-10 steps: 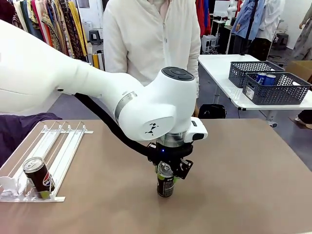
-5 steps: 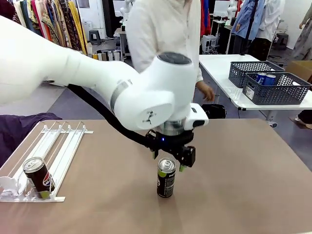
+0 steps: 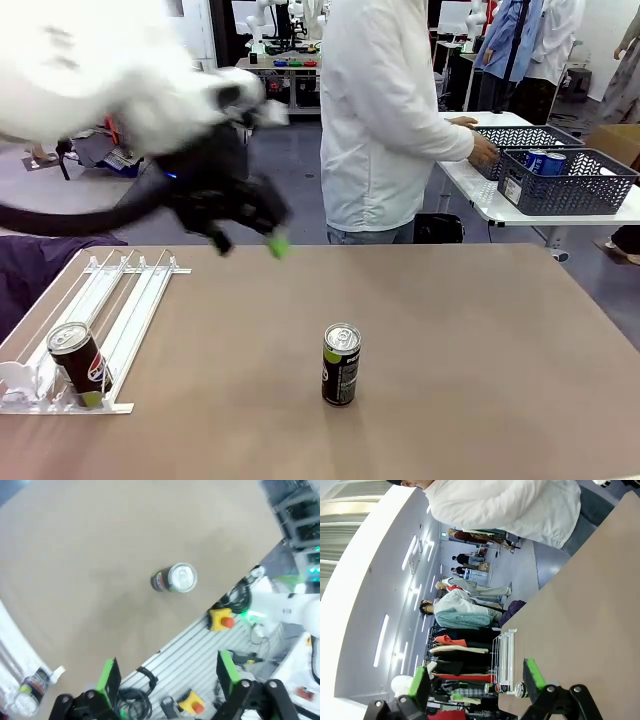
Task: Retrieve and store the cans from the dispenser.
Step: Pick up one can from the Automatic Can Dispenser and place it in the middle of the table.
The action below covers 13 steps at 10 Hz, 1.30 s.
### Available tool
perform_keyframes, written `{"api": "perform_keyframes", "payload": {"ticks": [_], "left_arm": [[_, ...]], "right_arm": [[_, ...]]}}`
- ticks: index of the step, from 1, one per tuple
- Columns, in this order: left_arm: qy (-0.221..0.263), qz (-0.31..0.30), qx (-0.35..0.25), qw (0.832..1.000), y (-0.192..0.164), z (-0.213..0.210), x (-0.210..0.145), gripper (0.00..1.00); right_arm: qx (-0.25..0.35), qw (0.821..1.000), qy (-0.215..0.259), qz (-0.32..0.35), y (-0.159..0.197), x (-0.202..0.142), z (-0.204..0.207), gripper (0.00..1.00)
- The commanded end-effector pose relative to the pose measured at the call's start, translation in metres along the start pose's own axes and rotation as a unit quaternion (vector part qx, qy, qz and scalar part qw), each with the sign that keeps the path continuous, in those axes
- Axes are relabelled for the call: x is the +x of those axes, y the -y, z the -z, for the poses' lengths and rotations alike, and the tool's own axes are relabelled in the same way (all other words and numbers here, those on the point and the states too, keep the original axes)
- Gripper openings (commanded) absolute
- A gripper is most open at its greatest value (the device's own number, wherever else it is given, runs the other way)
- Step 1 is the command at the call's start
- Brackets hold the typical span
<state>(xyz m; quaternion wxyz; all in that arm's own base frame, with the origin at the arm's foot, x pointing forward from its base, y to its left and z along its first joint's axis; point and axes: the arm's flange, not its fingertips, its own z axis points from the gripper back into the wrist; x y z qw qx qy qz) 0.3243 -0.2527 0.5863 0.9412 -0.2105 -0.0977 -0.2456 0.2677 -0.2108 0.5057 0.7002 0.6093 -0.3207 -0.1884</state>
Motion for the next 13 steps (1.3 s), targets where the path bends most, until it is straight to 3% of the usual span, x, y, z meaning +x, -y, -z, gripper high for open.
{"api": "perform_keyframes", "payload": {"ticks": [1,2,3,4,6,7,8,10,13], "left_arm": [[0.049,-0.071,-0.080,0.993,-0.087,-0.044,-0.039,1.00],[0.089,-0.125,-0.088,0.984,-0.121,-0.065,-0.058,1.00],[0.119,-0.148,-0.144,0.971,-0.163,-0.088,-0.085,1.00],[0.156,-0.278,-0.118,0.940,-0.214,-0.100,-0.111,1.00],[0.167,-0.315,-0.211,0.910,-0.281,-0.101,-0.148,1.00],[0.184,-0.300,-0.273,0.895,-0.308,-0.094,-0.163,1.00],[0.191,-0.326,-0.288,0.880,-0.318,-0.088,-0.172,1.00],[0.183,-0.338,-0.245,0.890,-0.318,-0.098,-0.182,1.00],[0.183,-0.338,-0.245,0.890,-0.318,-0.098,-0.182,1.00]], "right_arm": [[0.013,1.000,0.007,-0.007,-0.003,0.002,0.003,1.00],[0.013,1.000,0.007,-0.007,-0.003,0.002,0.003,1.00],[0.013,1.000,0.007,-0.007,-0.003,0.002,0.003,1.00],[0.013,1.000,0.007,-0.007,-0.003,0.002,0.003,1.00],[0.013,1.000,0.007,-0.007,-0.003,0.002,0.003,1.00],[0.013,1.000,0.007,-0.007,-0.003,0.002,0.003,1.00],[0.013,1.000,0.007,-0.007,-0.003,0.002,0.003,1.00],[0.013,1.000,0.007,-0.007,-0.003,0.002,0.003,1.00],[0.013,1.000,0.007,-0.007,-0.003,0.002,0.003,1.00]]}}
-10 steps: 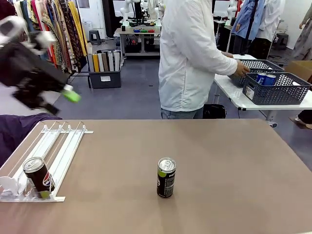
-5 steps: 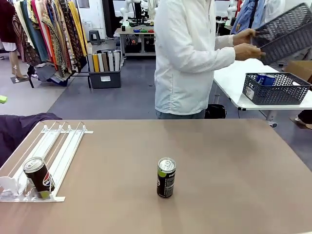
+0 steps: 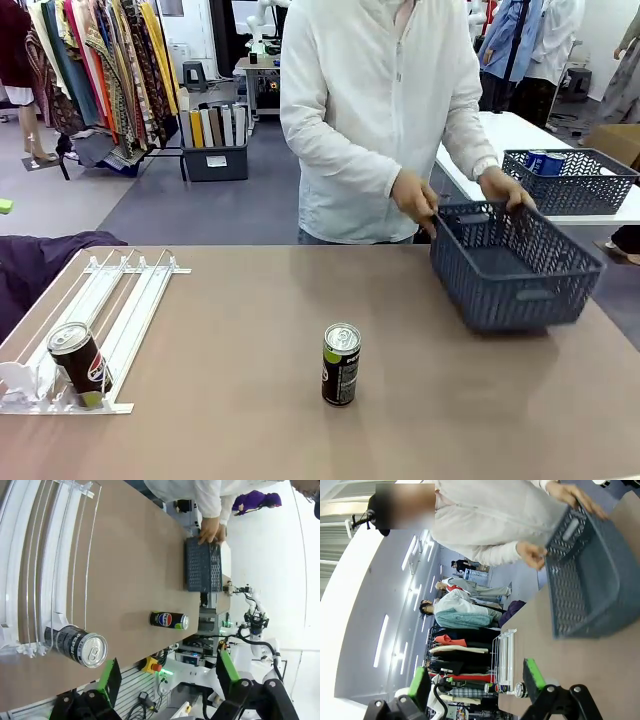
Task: Retrieve and store the cans from the dispenser.
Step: Pick up one can from the Automatic Can Dispenser and place it in the middle of the table.
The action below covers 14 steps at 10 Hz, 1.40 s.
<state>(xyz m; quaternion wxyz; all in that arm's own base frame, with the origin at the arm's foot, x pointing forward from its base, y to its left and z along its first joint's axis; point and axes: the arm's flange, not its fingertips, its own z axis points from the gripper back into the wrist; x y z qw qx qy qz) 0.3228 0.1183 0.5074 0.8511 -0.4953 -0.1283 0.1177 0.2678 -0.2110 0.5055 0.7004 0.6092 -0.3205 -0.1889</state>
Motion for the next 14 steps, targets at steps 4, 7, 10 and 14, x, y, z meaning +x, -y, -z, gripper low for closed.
{"api": "perform_keyframes", "payload": {"ticks": [4,7,10,14], "left_arm": [[-0.002,0.003,-0.001,1.000,0.003,-0.003,-0.002,1.00],[-0.020,0.045,0.099,0.994,0.008,0.005,-0.014,1.00],[-0.104,0.222,0.296,0.923,0.034,0.054,-0.062,1.00],[-0.126,0.225,0.368,0.893,0.052,0.131,-0.064,1.00]], "right_arm": [[0.013,1.000,0.006,-0.007,-0.003,0.002,0.003,1.00],[0.013,1.000,0.006,-0.007,-0.003,0.002,0.003,1.00],[0.013,1.000,0.006,-0.007,-0.003,0.002,0.003,1.00],[0.013,1.000,0.006,-0.007,-0.003,0.002,0.003,1.00]]}}
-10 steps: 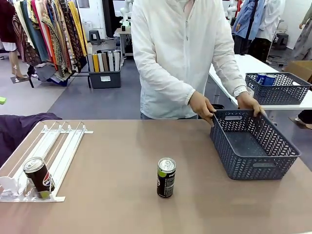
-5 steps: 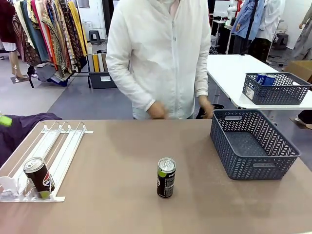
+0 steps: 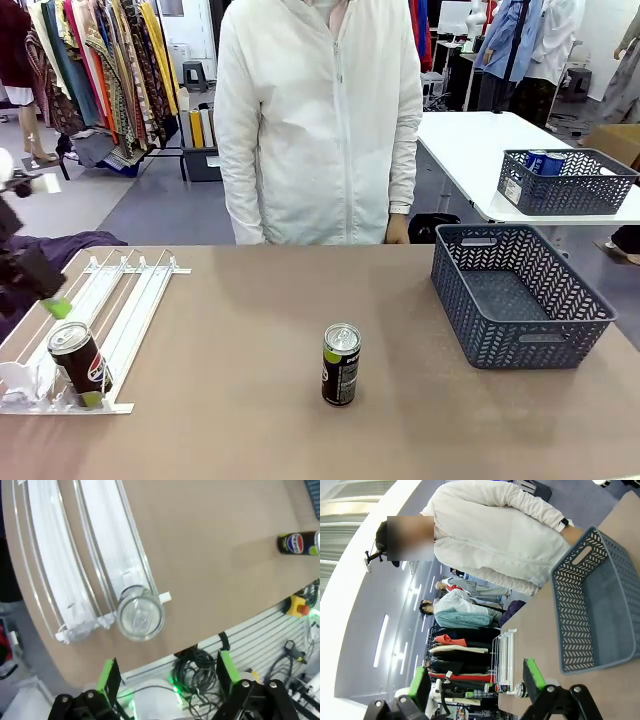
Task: Retrieve and store the cans from the dispenser.
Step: Pick up one can from the Automatic Can Dispenser and place it in the middle of the table.
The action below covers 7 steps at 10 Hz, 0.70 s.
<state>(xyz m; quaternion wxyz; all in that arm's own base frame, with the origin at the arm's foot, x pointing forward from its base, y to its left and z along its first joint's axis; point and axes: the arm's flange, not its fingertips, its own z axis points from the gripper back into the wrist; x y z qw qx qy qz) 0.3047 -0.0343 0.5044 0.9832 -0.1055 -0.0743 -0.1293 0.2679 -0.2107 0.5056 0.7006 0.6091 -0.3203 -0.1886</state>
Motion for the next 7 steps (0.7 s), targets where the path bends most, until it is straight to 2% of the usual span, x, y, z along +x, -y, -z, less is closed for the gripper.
{"api": "perform_keyframes", "payload": {"ticks": [1,3,4,5,7], "left_arm": [[0.000,-0.001,-0.010,1.000,-0.013,-0.009,-0.011,1.00],[0.000,-0.001,-0.010,1.000,-0.013,-0.009,-0.011,1.00],[-0.001,0.001,-0.008,1.000,-0.002,0.000,0.000,1.00],[-0.005,-0.001,0.025,1.000,0.000,0.017,0.004,1.00],[-0.021,-0.020,0.052,0.998,-0.005,0.042,0.001,1.00]], "right_arm": [[0.013,1.000,0.007,-0.007,-0.003,0.002,0.003,1.00],[0.013,1.000,0.007,-0.007,-0.003,0.002,0.003,1.00],[0.013,1.000,0.007,-0.007,-0.003,0.002,0.003,1.00],[0.013,1.000,0.007,-0.007,-0.003,0.002,0.003,1.00],[0.013,1.000,0.007,-0.007,-0.003,0.002,0.003,1.00]]}}
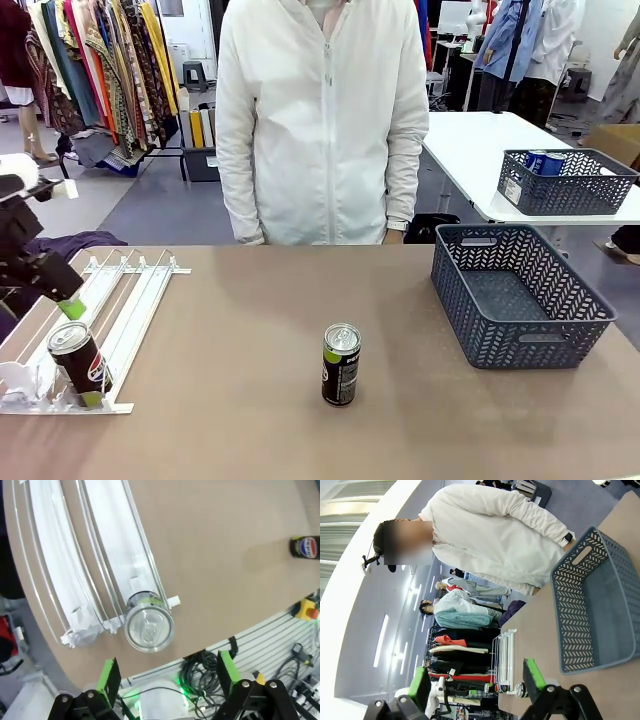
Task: Retrieve and store the cans from the dispenser.
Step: Pick up one can from the Automatic Can Dispenser and place it in the middle of the table.
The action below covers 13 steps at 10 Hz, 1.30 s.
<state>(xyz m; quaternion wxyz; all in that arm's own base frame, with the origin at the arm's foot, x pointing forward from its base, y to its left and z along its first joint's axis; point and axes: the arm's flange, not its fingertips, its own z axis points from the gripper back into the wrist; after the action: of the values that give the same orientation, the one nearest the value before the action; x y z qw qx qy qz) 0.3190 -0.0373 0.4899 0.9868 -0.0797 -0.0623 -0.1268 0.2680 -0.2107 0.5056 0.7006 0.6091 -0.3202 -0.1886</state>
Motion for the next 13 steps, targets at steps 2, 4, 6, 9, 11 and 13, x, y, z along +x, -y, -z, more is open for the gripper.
{"api": "perform_keyframes", "payload": {"ticks": [2,4,6,9,11,13], "left_arm": [[-0.005,-0.048,0.063,0.997,-0.004,0.048,-0.010,1.00],[-0.032,-0.044,0.059,0.997,-0.003,0.074,-0.009,1.00],[-0.053,-0.054,0.050,0.996,-0.006,0.092,-0.009,1.00],[-0.077,-0.064,0.053,0.994,-0.014,0.106,-0.014,1.00],[-0.083,-0.063,0.037,0.994,-0.014,0.108,-0.014,1.00],[-0.099,-0.061,0.023,0.993,-0.013,0.111,-0.013,0.67]], "right_arm": [[0.013,1.000,0.007,-0.007,-0.003,0.002,0.003,1.00],[0.013,1.000,0.007,-0.007,-0.003,0.002,0.003,1.00],[0.013,1.000,0.007,-0.007,-0.003,0.002,0.003,1.00],[0.013,1.000,0.007,-0.007,-0.003,0.002,0.003,1.00],[0.013,1.000,0.007,-0.007,-0.003,0.002,0.003,1.00],[0.013,1.000,0.007,-0.007,-0.003,0.002,0.003,1.00]]}}
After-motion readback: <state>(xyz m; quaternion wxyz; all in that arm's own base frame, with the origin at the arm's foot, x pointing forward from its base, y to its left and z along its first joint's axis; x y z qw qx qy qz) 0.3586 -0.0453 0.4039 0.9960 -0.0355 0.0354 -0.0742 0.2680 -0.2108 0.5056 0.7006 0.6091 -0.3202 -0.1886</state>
